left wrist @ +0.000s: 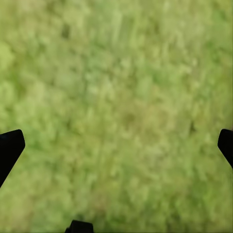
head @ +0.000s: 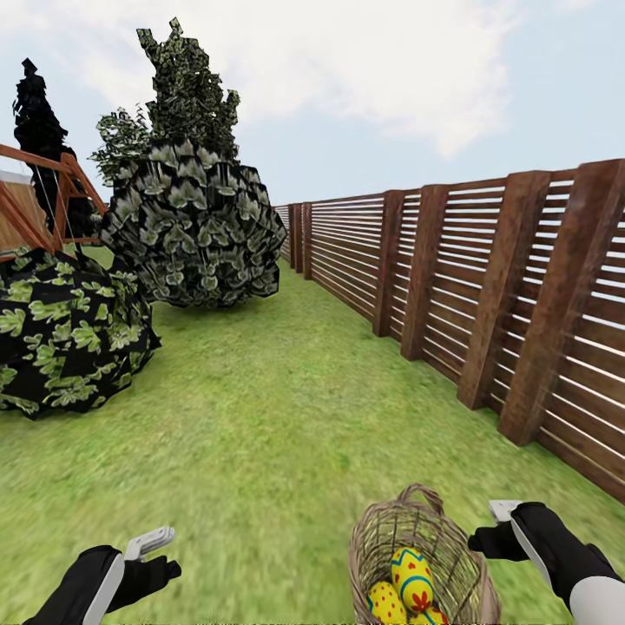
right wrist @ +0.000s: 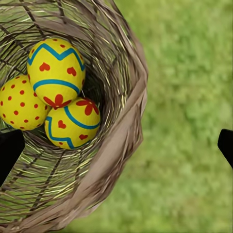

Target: Take the three Easter eggs out of the wicker basket on the lawn in the garden, then place them on the lawn next to a single tree (choose any tree) so that all three eggs are next to the same tree and none are left in the basket.

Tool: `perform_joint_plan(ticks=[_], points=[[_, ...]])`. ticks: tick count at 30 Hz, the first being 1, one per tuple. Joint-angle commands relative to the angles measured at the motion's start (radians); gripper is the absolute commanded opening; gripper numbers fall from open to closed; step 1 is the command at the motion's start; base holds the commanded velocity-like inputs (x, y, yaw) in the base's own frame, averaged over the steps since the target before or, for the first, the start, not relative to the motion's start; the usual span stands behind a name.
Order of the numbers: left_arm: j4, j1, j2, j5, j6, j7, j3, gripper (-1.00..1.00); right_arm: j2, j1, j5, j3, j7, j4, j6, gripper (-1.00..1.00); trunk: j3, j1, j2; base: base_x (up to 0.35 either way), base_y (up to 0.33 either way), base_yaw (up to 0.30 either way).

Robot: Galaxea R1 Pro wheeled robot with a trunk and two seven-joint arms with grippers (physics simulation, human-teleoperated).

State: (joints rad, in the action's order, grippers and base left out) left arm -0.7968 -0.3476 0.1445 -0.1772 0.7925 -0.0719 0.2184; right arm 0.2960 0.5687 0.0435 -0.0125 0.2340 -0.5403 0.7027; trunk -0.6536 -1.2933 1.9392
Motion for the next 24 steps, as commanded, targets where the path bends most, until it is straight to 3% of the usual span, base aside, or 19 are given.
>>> perform_joint_plan(ticks=[1, 24], points=[[-0.001, -0.001, 0.0, -0.001, 0.005, -0.003, 0.002, 1.0, 0.0, 0.0, 0.005, -0.001, 0.005, -0.002, 0.004, 1.0, -0.004, -0.004, 0.008, 0.0, 0.0, 0.0], [-0.001, -0.001, -0.002, -0.002, 0.005, -0.003, 0.002, 1.0, 0.0, 0.0, 0.007, 0.0, 0.005, -0.001, 0.004, 1.0, -0.076, -0.092, 0.169, 0.0, 0.0, 0.0]])
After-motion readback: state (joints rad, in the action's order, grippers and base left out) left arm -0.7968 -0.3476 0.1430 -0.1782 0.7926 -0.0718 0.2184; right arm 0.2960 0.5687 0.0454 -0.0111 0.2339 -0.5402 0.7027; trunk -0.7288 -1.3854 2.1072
